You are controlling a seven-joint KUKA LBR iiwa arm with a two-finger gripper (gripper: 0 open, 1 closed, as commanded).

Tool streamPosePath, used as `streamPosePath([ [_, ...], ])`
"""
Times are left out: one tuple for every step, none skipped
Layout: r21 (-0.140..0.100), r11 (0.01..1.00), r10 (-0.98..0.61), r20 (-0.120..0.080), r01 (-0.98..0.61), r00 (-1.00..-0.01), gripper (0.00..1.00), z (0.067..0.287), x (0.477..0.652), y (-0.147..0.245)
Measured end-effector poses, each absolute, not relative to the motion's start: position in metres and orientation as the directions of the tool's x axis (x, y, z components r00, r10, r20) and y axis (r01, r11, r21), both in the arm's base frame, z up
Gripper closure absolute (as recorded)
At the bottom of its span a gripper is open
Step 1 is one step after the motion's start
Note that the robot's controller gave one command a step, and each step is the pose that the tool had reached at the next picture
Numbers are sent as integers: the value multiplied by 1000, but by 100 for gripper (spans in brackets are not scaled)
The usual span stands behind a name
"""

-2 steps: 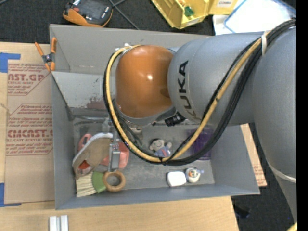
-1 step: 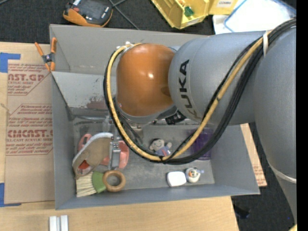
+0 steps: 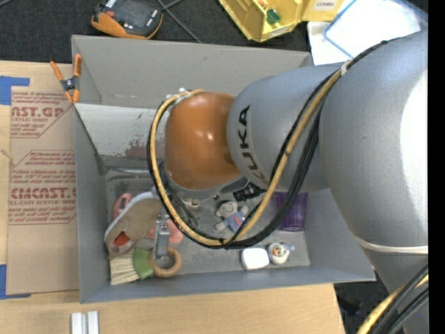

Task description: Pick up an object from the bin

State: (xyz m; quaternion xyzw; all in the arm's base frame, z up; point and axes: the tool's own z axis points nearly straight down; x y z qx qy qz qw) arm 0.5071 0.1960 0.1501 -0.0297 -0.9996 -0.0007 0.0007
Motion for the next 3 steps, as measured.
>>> streamPosePath([
  [9,999,-53,-20,-54,-998,0,116,514,185],
  [4,989,145,-24,145,-989,100,130,487,179],
  [4,989,145,-24,145,-989,100,130,486,179],
])
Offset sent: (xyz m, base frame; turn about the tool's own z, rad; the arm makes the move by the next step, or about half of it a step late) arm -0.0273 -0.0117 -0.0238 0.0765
